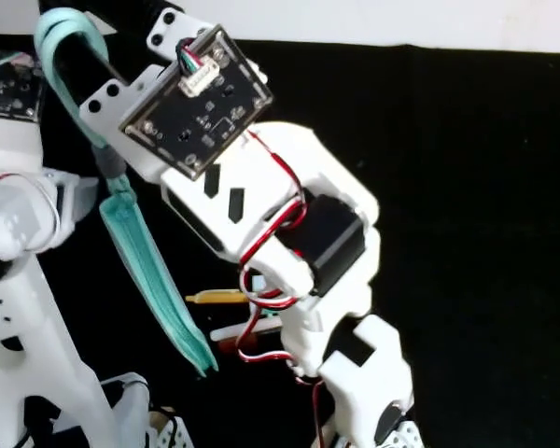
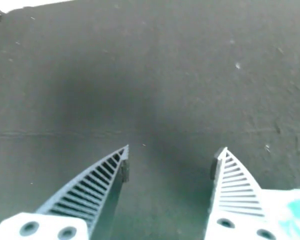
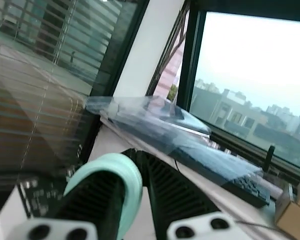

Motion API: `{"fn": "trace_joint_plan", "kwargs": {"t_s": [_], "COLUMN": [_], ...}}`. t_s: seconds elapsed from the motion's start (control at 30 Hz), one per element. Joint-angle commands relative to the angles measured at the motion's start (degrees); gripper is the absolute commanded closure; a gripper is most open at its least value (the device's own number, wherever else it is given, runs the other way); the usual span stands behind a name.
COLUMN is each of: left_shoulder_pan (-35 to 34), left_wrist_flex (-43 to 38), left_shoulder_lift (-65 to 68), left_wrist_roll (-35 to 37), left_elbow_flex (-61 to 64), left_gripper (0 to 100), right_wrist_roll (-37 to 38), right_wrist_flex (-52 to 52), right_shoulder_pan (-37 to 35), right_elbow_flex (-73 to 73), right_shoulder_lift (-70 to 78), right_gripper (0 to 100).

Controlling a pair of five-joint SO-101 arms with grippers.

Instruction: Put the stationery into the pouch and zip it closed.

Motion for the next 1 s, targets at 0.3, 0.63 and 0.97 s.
{"fn": "trace_joint_plan", "kwargs": {"t_s": [0.3,0.63,0.97], "left_shoulder_pan": [1.54,2.68,10.95], "left_wrist_flex": [7.3,8.35,8.44], "left_shoulder_lift": [9.19,9.36,6.02], "left_wrist_roll": [-8.09,-12.31,-11.87], "left_elbow_flex": [-21.58,-22.9,-22.64], "left_gripper": [72,72,72], "right_wrist_roll": [-2.99,-2.99,-2.99], "right_wrist_flex": [0.31,0.31,2.42], "right_shoulder_pan": [3.56,5.14,5.14], "right_elbow_flex": [-1.71,-1.71,-1.71], "right_shoulder_lift": [-0.4,-0.4,-0.48], "right_gripper": [98.9,98.9,98.9]}}
